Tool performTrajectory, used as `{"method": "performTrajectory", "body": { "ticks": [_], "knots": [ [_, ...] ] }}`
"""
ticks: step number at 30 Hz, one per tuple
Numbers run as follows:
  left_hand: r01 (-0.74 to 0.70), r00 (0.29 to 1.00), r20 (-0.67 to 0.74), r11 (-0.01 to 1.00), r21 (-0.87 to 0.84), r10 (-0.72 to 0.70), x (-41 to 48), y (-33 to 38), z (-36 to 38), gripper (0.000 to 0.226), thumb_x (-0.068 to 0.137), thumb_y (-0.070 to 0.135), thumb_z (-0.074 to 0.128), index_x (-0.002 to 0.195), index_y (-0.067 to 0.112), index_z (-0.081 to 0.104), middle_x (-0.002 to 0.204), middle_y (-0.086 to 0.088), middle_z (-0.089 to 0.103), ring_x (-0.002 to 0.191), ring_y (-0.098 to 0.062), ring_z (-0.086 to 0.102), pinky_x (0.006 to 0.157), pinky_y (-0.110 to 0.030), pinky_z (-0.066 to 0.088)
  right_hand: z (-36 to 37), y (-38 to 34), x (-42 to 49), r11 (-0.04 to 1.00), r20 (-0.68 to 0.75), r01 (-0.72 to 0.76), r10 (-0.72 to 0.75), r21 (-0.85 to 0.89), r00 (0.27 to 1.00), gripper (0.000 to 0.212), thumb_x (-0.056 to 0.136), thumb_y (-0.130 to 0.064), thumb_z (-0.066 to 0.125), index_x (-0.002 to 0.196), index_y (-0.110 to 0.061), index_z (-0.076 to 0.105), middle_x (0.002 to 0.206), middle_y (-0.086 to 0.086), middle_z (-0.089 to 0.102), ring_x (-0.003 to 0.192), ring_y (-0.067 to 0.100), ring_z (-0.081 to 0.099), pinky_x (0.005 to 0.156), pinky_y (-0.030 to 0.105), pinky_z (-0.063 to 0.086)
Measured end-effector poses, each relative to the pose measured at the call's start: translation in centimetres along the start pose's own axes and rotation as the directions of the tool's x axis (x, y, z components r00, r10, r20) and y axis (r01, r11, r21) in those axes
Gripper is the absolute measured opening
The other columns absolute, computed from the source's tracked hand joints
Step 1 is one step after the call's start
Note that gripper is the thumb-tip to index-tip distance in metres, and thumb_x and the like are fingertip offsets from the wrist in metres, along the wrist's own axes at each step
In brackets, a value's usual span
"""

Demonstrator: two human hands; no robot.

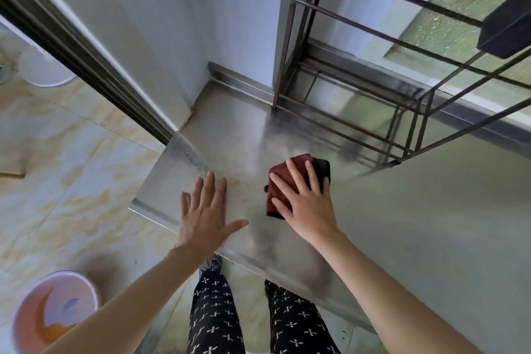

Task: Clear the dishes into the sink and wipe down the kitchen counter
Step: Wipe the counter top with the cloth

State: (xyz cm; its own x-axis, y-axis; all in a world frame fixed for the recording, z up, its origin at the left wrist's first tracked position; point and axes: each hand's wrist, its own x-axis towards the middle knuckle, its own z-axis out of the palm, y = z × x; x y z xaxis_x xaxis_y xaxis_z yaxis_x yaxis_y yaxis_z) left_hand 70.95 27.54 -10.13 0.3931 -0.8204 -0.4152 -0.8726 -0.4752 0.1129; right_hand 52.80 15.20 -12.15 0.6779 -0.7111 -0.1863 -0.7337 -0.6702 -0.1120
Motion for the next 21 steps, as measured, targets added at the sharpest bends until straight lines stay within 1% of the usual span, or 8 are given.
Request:
{"method": "performTrajectory", "body": {
  "ticks": [4, 6, 10, 12, 14, 16, 19, 21],
  "knots": [
    [-0.019, 1.000, -0.005, 0.999, -0.028, 0.019, -0.1, -0.2, -0.3, 0.100, 0.072, 0.081, 0.027, 0.138, 0.026, -0.024, 0.149, 0.000, -0.028, 0.134, -0.017, -0.028, 0.105, -0.043, -0.020, -0.3, 0.8, 0.8, 0.816, -0.027, -0.533, 0.552, 0.224, 0.833, 0.050, 0.095, -0.048, 0.036, 0.144, -0.037, 0.031, 0.158, 0.002, 0.009, 0.143, 0.040, 0.004, 0.106, 0.067, 0.017],
    [-0.039, 0.999, -0.003, 0.999, -0.031, 0.039, -0.1, -0.4, -0.5, 0.099, 0.074, 0.080, 0.029, 0.138, 0.026, -0.024, 0.149, 0.001, -0.028, 0.138, -0.020, -0.024, 0.104, -0.043, -0.021, -0.3, -1.7, 1.7, 0.718, -0.004, -0.647, 0.670, 0.258, 0.742, 0.049, 0.097, -0.044, 0.034, 0.145, -0.034, 0.029, 0.159, 0.005, 0.005, 0.142, 0.042, 0.000, 0.106, 0.069, 0.014],
    [-0.106, 0.994, -0.030, 0.994, -0.012, 0.105, 0.4, -1.4, -1.4, 0.091, 0.081, 0.076, 0.027, 0.148, 0.022, -0.003, 0.156, -0.004, -0.007, 0.143, -0.024, -0.005, 0.108, -0.044, -0.015, 0.3, -6.6, 2.5, 0.877, -0.045, -0.457, 0.468, 0.149, 0.883, 0.048, 0.094, -0.045, 0.031, 0.140, -0.034, 0.039, 0.154, 0.009, 0.026, 0.137, 0.046, 0.023, 0.096, 0.071, 0.027],
    [-0.174, 0.979, -0.105, 0.985, -0.004, 0.172, 1.4, -2.9, -2.0, 0.078, 0.086, 0.070, 0.023, 0.147, 0.021, 0.016, 0.155, -0.005, 0.015, 0.140, -0.025, 0.016, 0.114, -0.047, 0.002, 0.5, -5.9, 2.2, 0.949, -0.034, -0.310, 0.313, 0.061, 0.949, 0.049, 0.093, -0.050, 0.030, 0.139, -0.037, 0.038, 0.153, 0.005, 0.028, 0.136, 0.044, 0.027, 0.094, 0.070, 0.032],
    [-0.218, 0.964, -0.154, 0.976, -0.003, 0.215, 3.3, -5.1, -2.4, 0.065, 0.091, 0.059, 0.018, 0.143, 0.022, 0.028, 0.151, -0.004, 0.028, 0.135, -0.024, 0.028, 0.112, -0.046, 0.015, 0.2, -4.1, 2.1, 0.945, -0.027, -0.323, 0.324, 0.044, 0.946, 0.050, 0.092, -0.054, 0.028, 0.140, -0.040, 0.034, 0.155, 0.001, 0.023, 0.139, 0.041, 0.021, 0.097, 0.069, 0.030],
    [-0.245, 0.958, -0.148, 0.969, 0.022, 0.245, 5.1, -7.9, -2.7, 0.059, 0.094, 0.049, 0.013, 0.142, 0.020, 0.032, 0.148, -0.004, 0.034, 0.133, -0.024, 0.032, 0.108, -0.044, 0.022, -0.2, -2.6, 2.5, 0.843, -0.007, -0.522, 0.527, 0.129, 0.850, 0.050, 0.094, -0.052, 0.031, 0.143, -0.041, 0.028, 0.158, 0.000, 0.011, 0.142, 0.039, 0.006, 0.102, 0.069, 0.020],
    [-0.346, 0.931, -0.100, 0.936, 0.063, 0.351, 6.6, -11.3, -2.3, 0.062, 0.093, 0.042, 0.009, 0.141, 0.012, 0.034, 0.147, -0.010, 0.035, 0.134, -0.026, 0.031, 0.103, -0.044, 0.029, -0.8, -3.1, 4.4, 0.572, 0.037, -0.774, 0.798, 0.271, 0.602, 0.051, 0.097, -0.046, 0.028, 0.147, -0.037, 0.018, 0.158, 0.001, -0.004, 0.142, 0.039, -0.009, 0.107, 0.068, 0.009],
    [-0.405, 0.903, -0.131, 0.913, 0.050, 0.408, 6.7, -12.2, -1.9, 0.059, 0.095, 0.039, 0.013, 0.142, 0.009, 0.033, 0.147, -0.012, 0.034, 0.136, -0.025, 0.028, 0.104, -0.044, 0.030, -0.8, -5.5, 6.0, 0.556, 0.025, -0.785, 0.812, 0.275, 0.583, 0.051, 0.098, -0.044, 0.025, 0.148, -0.035, 0.016, 0.158, 0.005, -0.005, 0.141, 0.041, -0.009, 0.106, 0.069, 0.008]
  ]
}}
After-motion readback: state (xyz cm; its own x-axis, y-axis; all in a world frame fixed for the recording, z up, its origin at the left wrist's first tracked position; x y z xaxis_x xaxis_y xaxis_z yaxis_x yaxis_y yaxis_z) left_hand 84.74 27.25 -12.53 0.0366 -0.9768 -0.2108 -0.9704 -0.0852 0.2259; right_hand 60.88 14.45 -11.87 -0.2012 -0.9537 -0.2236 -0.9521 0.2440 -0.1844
